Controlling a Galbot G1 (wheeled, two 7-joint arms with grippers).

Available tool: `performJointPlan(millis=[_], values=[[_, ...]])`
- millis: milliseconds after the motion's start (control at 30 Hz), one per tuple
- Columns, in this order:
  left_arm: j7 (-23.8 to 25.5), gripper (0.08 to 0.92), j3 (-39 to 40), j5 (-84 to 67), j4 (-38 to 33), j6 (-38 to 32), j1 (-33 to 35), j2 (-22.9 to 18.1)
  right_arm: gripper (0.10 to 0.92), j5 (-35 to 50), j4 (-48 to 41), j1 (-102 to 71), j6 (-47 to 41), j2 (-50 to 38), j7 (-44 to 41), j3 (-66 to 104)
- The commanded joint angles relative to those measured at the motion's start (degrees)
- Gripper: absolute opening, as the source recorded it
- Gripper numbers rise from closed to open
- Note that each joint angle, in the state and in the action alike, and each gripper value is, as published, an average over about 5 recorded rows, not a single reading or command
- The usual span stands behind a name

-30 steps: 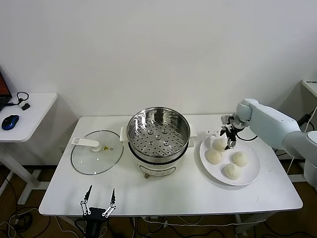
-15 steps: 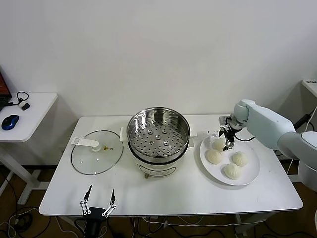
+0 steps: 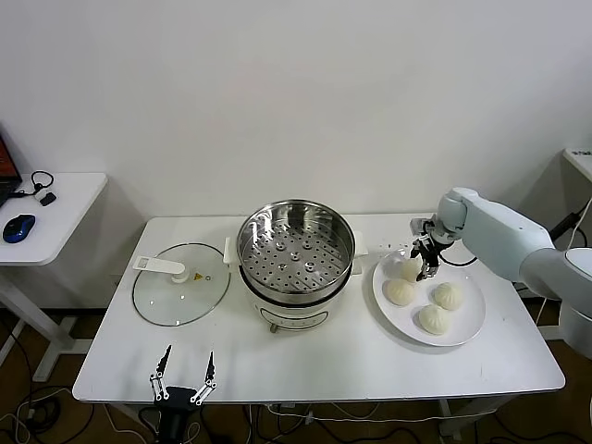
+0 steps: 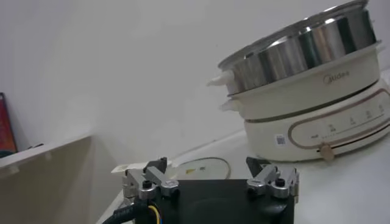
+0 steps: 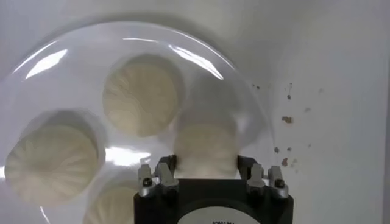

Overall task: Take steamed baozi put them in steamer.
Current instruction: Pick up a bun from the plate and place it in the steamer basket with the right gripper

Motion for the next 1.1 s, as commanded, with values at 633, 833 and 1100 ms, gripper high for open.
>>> performJointPlan(millis=[633,833,1100], values=[[-0.3,0.823,0.4,0.2,-0.6,0.0,0.3,-2.8,0.662,17.8,27.0,39.3,19.0,-1.2,-0.7,-30.3],[-0.3,0.823,0.6,0.7,-0.4,-0.1,0.2,-2.8,0.662,19.0,24.6,43.6,37.7,5.2,1.5,-33.0],[-0.4,0.823,0.7,0.9,-0.4,-0.2,0.0,-2.8,0.668,11.7,19.3,38.7,48.3,16.2,7.5,-28.8]])
